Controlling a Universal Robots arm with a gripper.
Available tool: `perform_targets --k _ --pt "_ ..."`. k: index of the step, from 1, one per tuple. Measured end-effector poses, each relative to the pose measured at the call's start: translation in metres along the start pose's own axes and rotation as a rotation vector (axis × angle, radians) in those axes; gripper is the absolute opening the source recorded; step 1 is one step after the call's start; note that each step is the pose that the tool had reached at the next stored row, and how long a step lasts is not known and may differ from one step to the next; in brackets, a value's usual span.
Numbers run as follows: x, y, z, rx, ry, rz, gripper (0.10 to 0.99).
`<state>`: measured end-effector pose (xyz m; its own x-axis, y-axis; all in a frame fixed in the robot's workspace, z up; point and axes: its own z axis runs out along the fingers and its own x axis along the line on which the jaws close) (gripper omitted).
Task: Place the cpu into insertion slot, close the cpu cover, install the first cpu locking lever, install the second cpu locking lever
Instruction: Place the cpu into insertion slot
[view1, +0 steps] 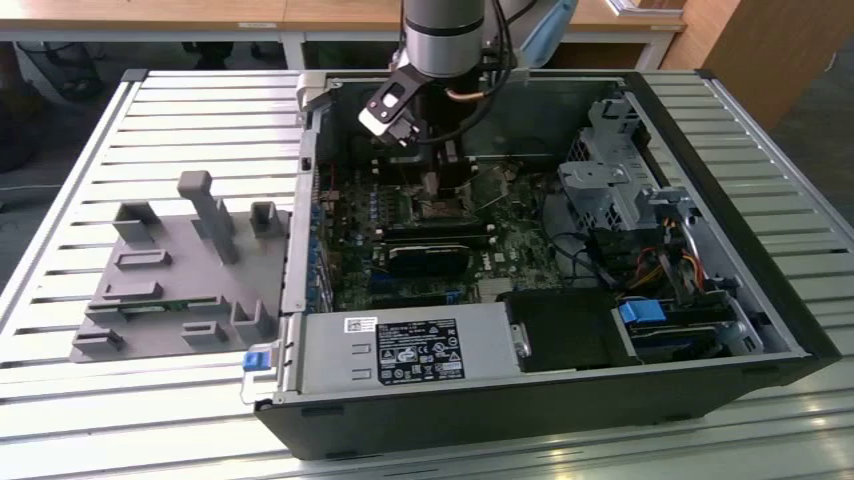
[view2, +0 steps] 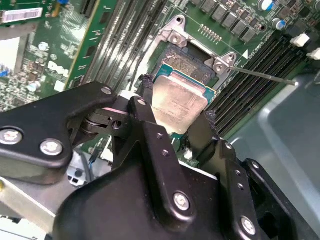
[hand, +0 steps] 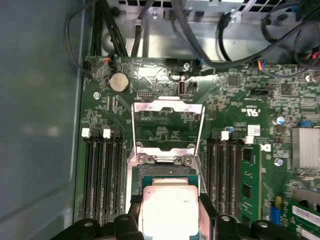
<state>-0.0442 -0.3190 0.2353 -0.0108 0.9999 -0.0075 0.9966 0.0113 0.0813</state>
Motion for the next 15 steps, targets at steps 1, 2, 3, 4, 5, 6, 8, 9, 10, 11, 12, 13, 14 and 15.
perform_targets --k 1,2,3,4,5,6,8,9,10,11,12,13,14,15 --pt "0.0014 -0.0004 0.0020 0.000 -0.0010 0.000 0.529" --pt "0.0027 -0.0008 0.0038 0.000 -0.0021 0.000 0.529" --pt "0.0036 -0.0012 0.0055 0.000 -0.0033 0.000 0.529" --pt "0.0043 -0.0015 0.0073 0.001 -0.0044 0.001 0.529" --pt "0.0048 -0.0019 0.0090 0.001 -0.0057 0.004 0.529" --pt "0.0051 -0.0025 0.0108 0.001 -0.0075 0.008 0.529" --pt "0.0053 -0.0036 0.0145 0.001 -0.0109 0.021 0.529" --pt "0.0053 -0.0037 0.0163 0.001 -0.0118 0.024 0.529" --pt "0.0053 -0.0039 0.0180 0.001 -0.0125 0.025 0.529" --pt "0.0053 -0.0041 0.0198 0.001 -0.0129 0.025 0.529" --pt "0.0053 -0.0042 0.0215 0.001 -0.0130 0.025 0.529" --pt "0.0053 -0.0044 0.0230 0.001 -0.0130 0.025 0.529" --pt "0.0053 -0.0045 0.0244 0.001 -0.0131 0.025 0.529" --pt "0.0053 -0.0046 0.0257 0.001 -0.0131 0.025 0.529"
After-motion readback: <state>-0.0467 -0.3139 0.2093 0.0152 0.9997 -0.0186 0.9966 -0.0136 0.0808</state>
